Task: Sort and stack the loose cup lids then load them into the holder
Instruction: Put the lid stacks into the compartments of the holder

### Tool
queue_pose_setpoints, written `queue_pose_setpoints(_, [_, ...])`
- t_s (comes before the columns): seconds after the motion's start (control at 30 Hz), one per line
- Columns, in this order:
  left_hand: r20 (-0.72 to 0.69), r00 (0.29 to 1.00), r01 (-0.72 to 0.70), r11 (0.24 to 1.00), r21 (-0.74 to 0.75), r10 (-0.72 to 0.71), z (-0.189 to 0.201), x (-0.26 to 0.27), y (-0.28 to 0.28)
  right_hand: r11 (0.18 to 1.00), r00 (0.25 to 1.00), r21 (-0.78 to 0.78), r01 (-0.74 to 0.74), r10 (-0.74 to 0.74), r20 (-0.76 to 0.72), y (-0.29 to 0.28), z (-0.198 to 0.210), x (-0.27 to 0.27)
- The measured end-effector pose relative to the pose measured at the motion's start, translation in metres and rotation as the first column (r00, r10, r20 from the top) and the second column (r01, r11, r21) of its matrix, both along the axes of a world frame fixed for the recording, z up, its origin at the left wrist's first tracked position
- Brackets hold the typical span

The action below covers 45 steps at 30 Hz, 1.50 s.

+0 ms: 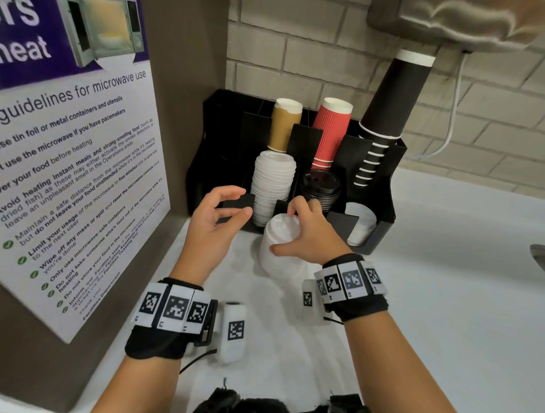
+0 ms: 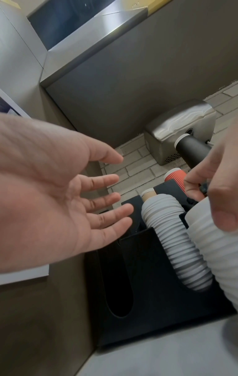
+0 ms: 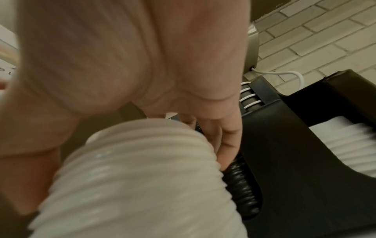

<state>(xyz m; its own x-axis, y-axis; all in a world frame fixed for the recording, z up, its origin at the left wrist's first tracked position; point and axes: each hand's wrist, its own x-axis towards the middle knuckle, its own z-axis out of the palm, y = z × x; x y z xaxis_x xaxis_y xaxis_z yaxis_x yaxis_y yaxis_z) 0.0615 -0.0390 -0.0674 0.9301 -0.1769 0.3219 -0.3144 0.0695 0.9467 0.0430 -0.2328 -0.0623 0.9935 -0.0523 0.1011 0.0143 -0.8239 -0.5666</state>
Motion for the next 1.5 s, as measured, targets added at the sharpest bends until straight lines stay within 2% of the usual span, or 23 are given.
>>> queue_pose_setpoints(0.17, [-0.005, 1.0, 0.0, 1.0, -0.003, 0.0, -0.002, 0.002, -0.001, 1.0, 0.999, 0.02, 0.002, -0.002, 0.039, -0.001, 0.002, 0.001])
queue_pose_setpoints(0.3, [-0.019, 1.0, 0.016, 1.0, -0.009, -0.016, -0.002, 0.002, -0.001, 0.98, 0.986, 0.196, 0.016, -0.048, 0.158, -0.008, 0.014, -0.006])
queue_pose_setpoints(0.4, [-0.06, 0.985, 0.164, 0.986, -0.004, -0.164, -0.001, -0.003, -0.006, 0.912, 0.977, 0.405, -0.062, -0.028, 0.211, -0.003, 0.026, -0.016])
queue_pose_setpoints(0.47, [-0.076, 0.959, 0.274, 0.962, 0.02, -0.271, -0.002, -0.007, -0.012, 0.832, 0.985, 0.54, -0.125, 0.039, 0.168, 0.006, 0.031, -0.023])
queue_pose_setpoints(0.53, [-0.081, 0.944, 0.321, 0.947, 0.002, -0.32, -0.002, -0.012, -0.018, 0.776, 0.984, 0.605, -0.176, 0.119, 0.134, 0.011, 0.033, -0.028])
queue_pose_setpoints(0.67, [-0.064, 0.944, 0.32, 0.946, -0.057, -0.324, 0.0, -0.014, -0.019, 0.769, 0.978, 0.605, -0.208, 0.173, 0.117, 0.013, 0.038, -0.031])
queue_pose_setpoints(0.83, [-0.057, 0.949, 0.309, 0.951, -0.035, -0.31, 0.0, -0.013, -0.017, 0.79, 0.966, 0.564, -0.241, 0.251, 0.061, 0.008, 0.043, -0.033])
queue_pose_setpoints(0.93, [-0.053, 0.948, 0.313, 0.949, -0.029, -0.314, 0.001, -0.014, -0.016, 0.769, 0.967, 0.593, -0.237, 0.248, 0.065, 0.006, 0.046, -0.036])
queue_pose_setpoints(1.3, [-0.047, 0.944, 0.327, 0.945, -0.019, -0.328, 0.001, -0.013, -0.018, 0.82, 0.963, 0.506, -0.268, 0.211, 0.168, 0.005, 0.043, -0.036])
queue_pose_setpoints(1.4, [-0.043, 0.952, 0.301, 0.953, -0.035, -0.302, 0.0, -0.011, -0.015, 0.818, 0.958, 0.518, -0.25, 0.13, 0.257, -0.004, 0.048, -0.034])
queue_pose_setpoints(1.5, [-0.048, 0.977, 0.203, 0.978, -0.047, -0.206, 0.001, -0.006, -0.009, 0.849, 0.904, 0.516, -0.117, -0.123, 0.409, -0.039, 0.059, -0.025])
